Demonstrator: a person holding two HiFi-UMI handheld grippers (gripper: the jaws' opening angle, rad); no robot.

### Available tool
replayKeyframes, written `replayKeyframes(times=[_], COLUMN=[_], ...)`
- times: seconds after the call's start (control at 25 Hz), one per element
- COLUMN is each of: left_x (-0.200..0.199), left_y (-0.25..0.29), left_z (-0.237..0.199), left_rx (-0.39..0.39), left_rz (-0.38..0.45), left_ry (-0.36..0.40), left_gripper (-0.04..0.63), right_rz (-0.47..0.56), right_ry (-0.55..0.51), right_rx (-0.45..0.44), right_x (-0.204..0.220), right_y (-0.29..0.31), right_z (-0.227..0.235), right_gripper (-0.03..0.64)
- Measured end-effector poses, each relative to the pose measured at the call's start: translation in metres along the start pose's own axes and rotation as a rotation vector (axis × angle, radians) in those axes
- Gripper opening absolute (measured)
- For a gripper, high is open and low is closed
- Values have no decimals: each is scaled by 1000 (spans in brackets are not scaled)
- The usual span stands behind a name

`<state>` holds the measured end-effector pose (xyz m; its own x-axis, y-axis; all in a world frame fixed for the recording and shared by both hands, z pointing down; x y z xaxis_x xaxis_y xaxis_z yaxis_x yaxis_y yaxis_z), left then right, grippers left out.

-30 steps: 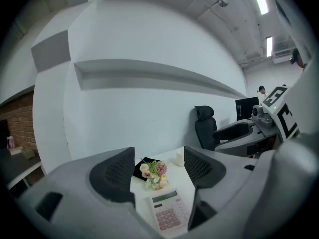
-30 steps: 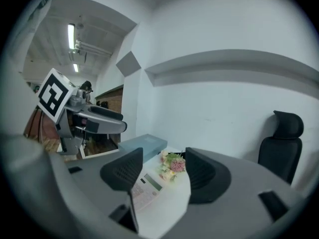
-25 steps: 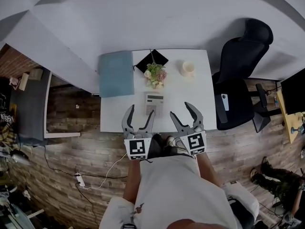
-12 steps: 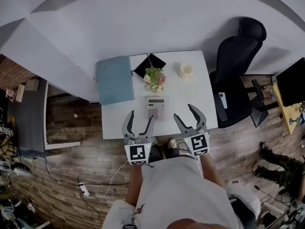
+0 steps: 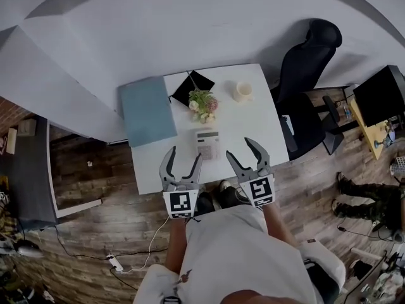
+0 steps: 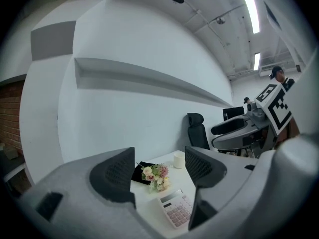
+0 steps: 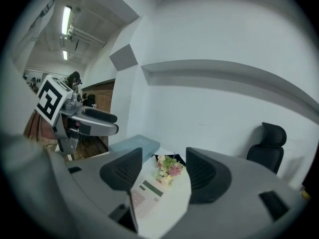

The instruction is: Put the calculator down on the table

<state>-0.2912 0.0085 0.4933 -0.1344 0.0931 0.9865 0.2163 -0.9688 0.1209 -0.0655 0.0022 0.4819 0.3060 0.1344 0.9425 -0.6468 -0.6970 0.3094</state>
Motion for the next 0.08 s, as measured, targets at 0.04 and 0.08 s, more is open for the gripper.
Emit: replayKeyframes(times=[0.04, 0.08], left_x=[2, 5], left_y=[3, 5], left_z=[-4, -8], left_rx=[6, 11], left_rz=[0, -1], left_ry=[0, -1], left_gripper=[324, 324], right_rz=[-3, -7], right_ry=[1, 4], right_rx=[6, 11], right_x=[-1, -2], right_y=[3, 6], right_z=[-2, -4], right_gripper=[265, 265])
Point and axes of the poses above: the fingertips, and each gripper's own axes: y forward along the fingers, z to its right, x out of its underside, the point moved 9 cm from there along -y, backward along the fingers, and after that the axes turned 12 degrees about -x, right-handed, at the moved point
